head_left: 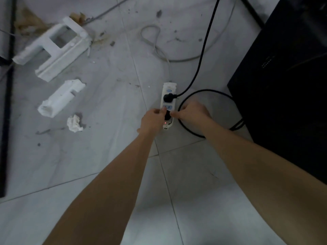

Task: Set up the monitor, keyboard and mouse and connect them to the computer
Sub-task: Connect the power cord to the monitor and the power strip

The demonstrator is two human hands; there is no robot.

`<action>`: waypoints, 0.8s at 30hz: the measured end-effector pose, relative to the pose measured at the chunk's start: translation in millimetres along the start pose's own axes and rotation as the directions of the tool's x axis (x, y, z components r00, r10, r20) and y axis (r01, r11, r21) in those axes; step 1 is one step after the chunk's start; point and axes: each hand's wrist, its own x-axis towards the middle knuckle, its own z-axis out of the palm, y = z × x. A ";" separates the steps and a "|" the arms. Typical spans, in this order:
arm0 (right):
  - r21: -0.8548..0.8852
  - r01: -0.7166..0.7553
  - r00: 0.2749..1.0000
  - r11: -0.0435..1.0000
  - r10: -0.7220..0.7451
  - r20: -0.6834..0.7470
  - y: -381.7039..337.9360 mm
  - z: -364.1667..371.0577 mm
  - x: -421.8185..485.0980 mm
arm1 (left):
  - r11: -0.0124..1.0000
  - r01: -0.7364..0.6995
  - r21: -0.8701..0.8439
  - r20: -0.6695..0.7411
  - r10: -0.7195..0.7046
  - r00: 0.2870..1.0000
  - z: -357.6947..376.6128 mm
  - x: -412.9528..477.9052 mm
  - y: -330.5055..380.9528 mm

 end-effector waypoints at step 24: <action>0.015 -0.059 0.989 0.998 0.061 -0.132 9.9 14.9 -15.5 | 0.982 -0.016 0.189 0.021 0.012 1.000 5.7 13.9 8.2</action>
